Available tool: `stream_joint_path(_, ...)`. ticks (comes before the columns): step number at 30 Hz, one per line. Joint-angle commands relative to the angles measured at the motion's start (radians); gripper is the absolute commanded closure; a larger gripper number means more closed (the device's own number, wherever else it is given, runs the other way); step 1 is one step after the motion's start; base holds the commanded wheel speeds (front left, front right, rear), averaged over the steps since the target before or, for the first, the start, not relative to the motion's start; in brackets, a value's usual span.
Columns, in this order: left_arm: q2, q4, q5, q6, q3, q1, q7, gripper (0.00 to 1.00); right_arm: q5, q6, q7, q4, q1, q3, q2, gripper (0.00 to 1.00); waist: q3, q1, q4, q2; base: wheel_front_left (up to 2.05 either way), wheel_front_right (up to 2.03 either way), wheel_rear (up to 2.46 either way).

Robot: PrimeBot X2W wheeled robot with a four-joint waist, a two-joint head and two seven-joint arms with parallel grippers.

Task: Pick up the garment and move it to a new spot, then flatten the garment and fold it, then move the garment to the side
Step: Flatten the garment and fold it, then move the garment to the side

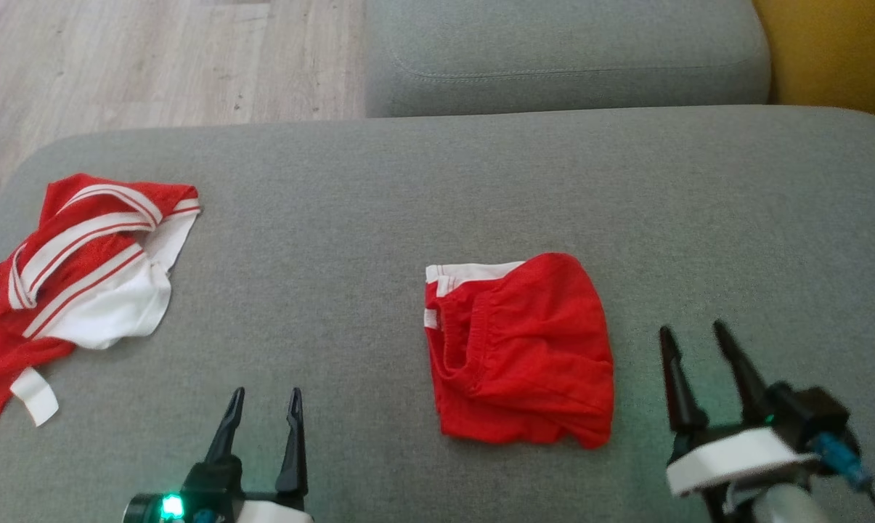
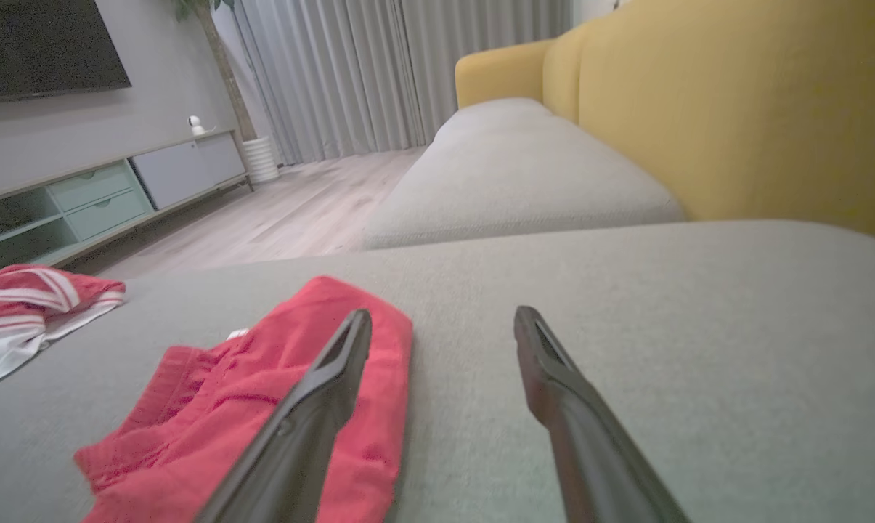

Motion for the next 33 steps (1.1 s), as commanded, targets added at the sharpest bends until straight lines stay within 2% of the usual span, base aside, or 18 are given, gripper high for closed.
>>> stream_joint_path(1,0.002,-0.036,0.014,0.001,0.039,-0.03,-0.012,0.0,-0.011,-0.001,-0.011,-0.035,-0.05,0.014,0.001,0.0,-0.001,0.0,-0.004,0.0,0.0,0.0,0.0)
stream_joint_path(5,0.006,-0.052,0.045,-0.005,0.053,-0.038,-0.012,0.0,-0.067,-0.001,-0.011,-0.035,-0.077,-0.016,0.006,0.0,-0.005,0.0,-0.013,0.0,0.0,0.0,0.0)
stream_joint_path(8,0.011,-0.058,0.071,-0.007,0.046,-0.035,-0.012,0.0,-0.131,-0.001,-0.011,0.029,-0.083,-0.009,0.007,0.0,-0.01,0.0,-0.017,0.0,0.0,0.0,0.0)
stream_joint_path(18,0.006,-0.044,0.068,-0.003,0.036,-0.037,-0.012,0.0,-0.158,-0.001,-0.011,0.143,-0.129,0.03,0.012,0.0,0.001,0.0,-0.013,0.0,0.0,0.0,0.0)
stream_joint_path(25,0.003,-0.027,0.059,-0.017,0.004,-0.06,-0.012,0.0,-0.165,-0.001,-0.011,0.325,-0.258,0.095,0.013,0.0,0.042,0.0,0.037,0.0,0.0,0.0,0.0)
stream_joint_path(31,0.002,-0.011,0.046,-0.025,-0.028,-0.075,-0.012,0.0,-0.159,-0.001,0.059,0.567,-0.339,0.089,0.013,0.0,0.067,0.0,0.097,0.0,0.0,0.0,0.0)
stream_joint_path(32,0.002,-0.01,0.044,-0.024,-0.03,-0.076,-0.012,0.0,-0.155,-0.001,0.057,0.591,-0.349,0.096,0.013,0.04,0.07,0.0,0.102,0.0,0.0,0.0,0.0)
stream_joint_path(33,0.002,-0.011,0.041,-0.023,-0.03,-0.076,-0.012,0.0,-0.151,-0.001,0.054,0.611,-0.357,0.101,0.013,0.58,0.072,0.0,0.103,0.0,0.0,0.0,0.0)
